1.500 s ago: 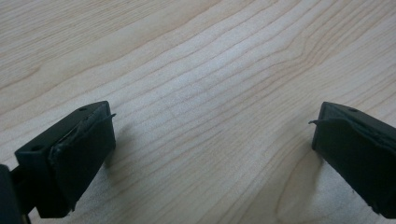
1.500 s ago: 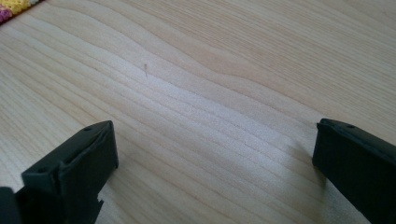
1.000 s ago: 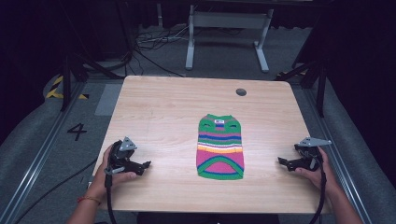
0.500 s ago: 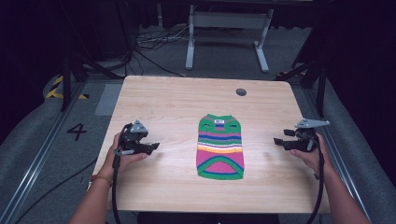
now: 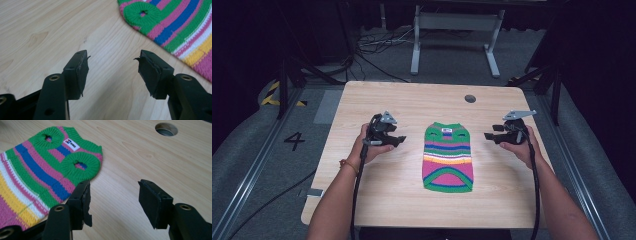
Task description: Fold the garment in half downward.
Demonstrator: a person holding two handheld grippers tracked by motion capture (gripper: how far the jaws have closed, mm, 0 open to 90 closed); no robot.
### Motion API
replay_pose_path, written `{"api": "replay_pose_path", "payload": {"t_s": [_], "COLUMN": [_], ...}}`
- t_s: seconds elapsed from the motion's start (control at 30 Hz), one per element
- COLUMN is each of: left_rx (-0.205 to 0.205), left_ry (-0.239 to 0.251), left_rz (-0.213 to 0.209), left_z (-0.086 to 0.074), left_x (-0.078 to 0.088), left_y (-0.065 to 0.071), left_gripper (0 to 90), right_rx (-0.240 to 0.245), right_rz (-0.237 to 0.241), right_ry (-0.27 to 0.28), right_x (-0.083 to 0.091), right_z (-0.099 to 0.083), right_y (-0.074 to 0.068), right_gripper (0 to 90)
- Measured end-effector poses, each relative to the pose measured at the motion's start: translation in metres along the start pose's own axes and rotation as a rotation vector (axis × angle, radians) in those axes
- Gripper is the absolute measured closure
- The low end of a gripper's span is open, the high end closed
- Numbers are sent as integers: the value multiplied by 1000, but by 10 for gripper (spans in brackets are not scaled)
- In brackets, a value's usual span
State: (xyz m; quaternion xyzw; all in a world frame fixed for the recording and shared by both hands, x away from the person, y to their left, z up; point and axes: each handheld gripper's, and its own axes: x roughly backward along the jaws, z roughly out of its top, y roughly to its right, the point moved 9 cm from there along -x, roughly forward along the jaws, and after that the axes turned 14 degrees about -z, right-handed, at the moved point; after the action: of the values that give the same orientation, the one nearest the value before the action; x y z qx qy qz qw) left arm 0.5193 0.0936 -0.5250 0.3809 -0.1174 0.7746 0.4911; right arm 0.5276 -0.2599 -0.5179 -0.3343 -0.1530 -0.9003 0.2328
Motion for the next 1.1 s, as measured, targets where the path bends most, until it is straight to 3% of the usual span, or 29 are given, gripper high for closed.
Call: {"api": "replay_pose_path", "payload": {"t_s": [0.1, 0.53, 0.67, 0.87, 1.03, 1.1], "left_rx": [1, 33, 46, 61, 65, 71], "left_ry": [-7, -27, -36, -40, 27, 8], "left_rz": [-14, -27, -36, -21, -3, -10], "left_z": [9, 46, 52, 57, 64, 63], "left_x": [-9, -65, -84, -98, -102, -106], "left_y": [-3, -8, -9, -14, -15, -15], "left_gripper": [475, 512, 506, 485, 527, 528], "right_rx": [15, 39, 44, 3, 20, 10], "right_rz": [14, 42, 28, 28, 26, 28], "right_ry": [2, -31, -48, -62, -87, -82], "right_x": [-12, -57, -69, -80, -86, -86], "right_z": [13, 29, 30, 27, 21, 20], "right_y": [-9, -37, -37, -33, -36, -37], "right_gripper": [492, 563, 582, 583, 595, 605]}}
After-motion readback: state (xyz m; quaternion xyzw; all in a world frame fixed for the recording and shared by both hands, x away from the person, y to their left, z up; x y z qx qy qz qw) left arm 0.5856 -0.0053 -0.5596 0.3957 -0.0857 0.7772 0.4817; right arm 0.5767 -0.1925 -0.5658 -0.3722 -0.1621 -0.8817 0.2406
